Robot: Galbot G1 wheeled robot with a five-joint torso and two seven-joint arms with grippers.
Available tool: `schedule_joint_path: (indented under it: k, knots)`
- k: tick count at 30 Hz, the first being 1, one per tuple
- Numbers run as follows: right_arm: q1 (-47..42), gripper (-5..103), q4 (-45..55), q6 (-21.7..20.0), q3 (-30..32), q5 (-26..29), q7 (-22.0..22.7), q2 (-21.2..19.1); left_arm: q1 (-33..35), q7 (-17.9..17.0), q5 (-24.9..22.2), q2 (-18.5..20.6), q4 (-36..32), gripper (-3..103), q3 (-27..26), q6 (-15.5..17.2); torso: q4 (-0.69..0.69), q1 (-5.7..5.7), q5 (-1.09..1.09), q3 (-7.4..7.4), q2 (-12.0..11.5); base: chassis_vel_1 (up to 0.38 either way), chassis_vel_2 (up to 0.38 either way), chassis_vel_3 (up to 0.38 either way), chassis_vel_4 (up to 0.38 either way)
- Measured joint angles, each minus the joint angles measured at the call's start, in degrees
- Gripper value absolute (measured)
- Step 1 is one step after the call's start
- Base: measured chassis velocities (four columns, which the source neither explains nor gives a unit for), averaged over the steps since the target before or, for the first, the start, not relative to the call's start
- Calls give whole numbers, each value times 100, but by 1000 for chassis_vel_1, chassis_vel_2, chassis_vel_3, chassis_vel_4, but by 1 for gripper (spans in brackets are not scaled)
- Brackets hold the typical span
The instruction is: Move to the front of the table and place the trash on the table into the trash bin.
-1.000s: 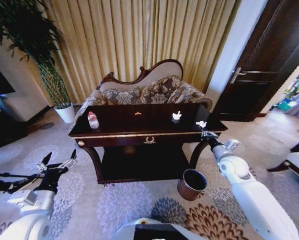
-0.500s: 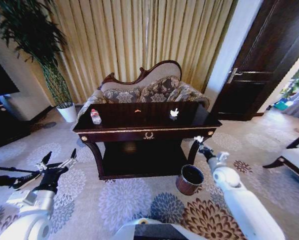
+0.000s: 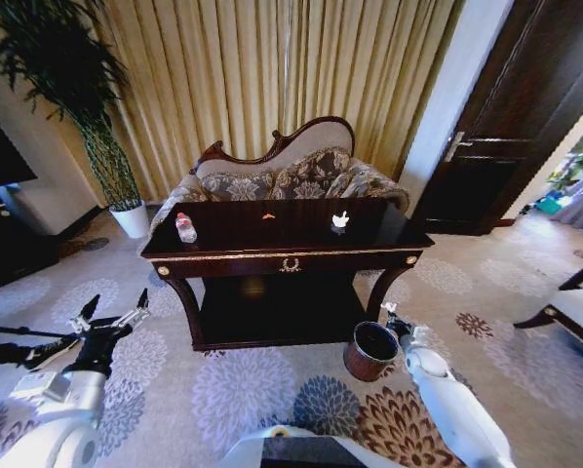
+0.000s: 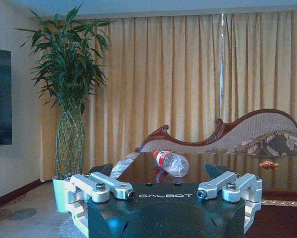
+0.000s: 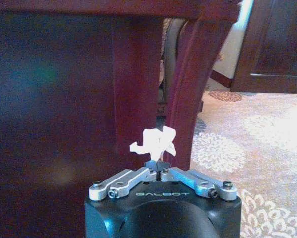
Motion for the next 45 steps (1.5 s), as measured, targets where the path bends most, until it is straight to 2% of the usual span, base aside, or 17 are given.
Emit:
schedule_joint_path:
  k: [7, 9, 10, 11, 13, 15, 16, 18, 20, 24, 27, 28, 30, 31, 33, 35, 45]
  knots:
    - [190, -2, -177, -153, -48, -257, 0, 131, 7, 3, -11, 3, -2, 100, -41, 0, 0, 0, 0, 0, 0, 0, 0, 0, 0]
    - [203, 4, -177, -190, -54, -328, 1, 139, 16, 9, -18, 2, 17, 100, -59, -3, -1, 0, 1, 0, 0, 0, 0, 0, 0]
    - [218, 8, -169, -209, -53, -372, 4, 140, 19, 16, -23, -5, 40, 100, -69, -14, -1, 0, 0, 0, 0, 0, 0, 0, 0]
    - [219, 18, -148, -214, -52, -386, 5, 136, 20, 24, -27, -14, 56, 100, -71, -21, 0, 0, 0, 0, 0, 0, 0, 0, 0]
    - [218, 24, -131, -218, -51, -391, 6, 128, 20, 32, -28, -21, 69, 100, -71, -29, 0, 0, 0, 0, 0, 0, 0, 0, 0]
    - [216, 24, -119, -219, -50, -392, 7, 117, 20, 37, -27, -28, 76, 100, -69, -36, 0, 0, 0, 0, 1, 0, 0, 0, 0]
    - [211, 34, -113, -220, -46, -391, 9, 101, 20, 43, -28, -34, 79, 100, -61, -38, 0, 0, 0, 0, 0, 0, 0, 0, 0]
    - [206, 34, -112, -221, -42, -389, 11, 93, 20, 44, -28, -35, 79, 100, -58, -39, 0, 0, 0, 0, 0, 0, 0, 0, 0]
    - [193, 45, -97, -222, -31, -377, 13, 72, 22, 44, -28, -30, 77, 100, -58, -39, 0, 0, 0, 0, 0, 0, 0, 0, 0]
    - [176, 56, -71, -223, -13, -355, 15, 49, 23, 45, -30, -6, 75, 100, -58, -40, -1, -1, 0, 0, 1, 0, 0, 0, 0]
    - [152, 72, -37, -225, 5, -322, 16, 21, 22, 45, -32, 9, 75, 100, -58, -38, 0, 0, 0, 0, 1, 0, 0, 0, 0]
    - [152, 72, -37, -225, 5, -322, 16, 21, 22, 45, -32, 9, 75, 100, -58, -38, 0, 0, 0, 0, 1, 0, 0, 0, 0]
    - [143, 83, -14, -225, 9, -293, 16, 10, 26, 45, -33, 5, 77, 100, -58, -37, 0, 0, 1, 0, 0, 0, 0, 0, 0]
    - [143, 83, -14, -225, 9, -293, 16, 10, 26, 45, -33, 5, 77, 100, -58, -37, 0, 0, 1, 0, 0, 0, 0, 0, 0]
    - [134, 93, 15, -226, 12, -270, 17, 5, 33, 45, -37, 3, 79, 100, -67, -37, 0, -1, 0, 0, 0, 0, 0, 0, 0]
    - [130, 97, 29, -226, 14, -256, 17, 5, 36, 46, -39, 3, 79, 100, -73, -37, 0, 0, 1, 0, 1, 0, 0, 0, 0]
    - [122, 100, 41, -228, 41, -200, 18, -8, 29, 50, -44, 4, 87, 100, -76, -37, 0, 0, 1, 0, 1, 0, 0, 0, 0]
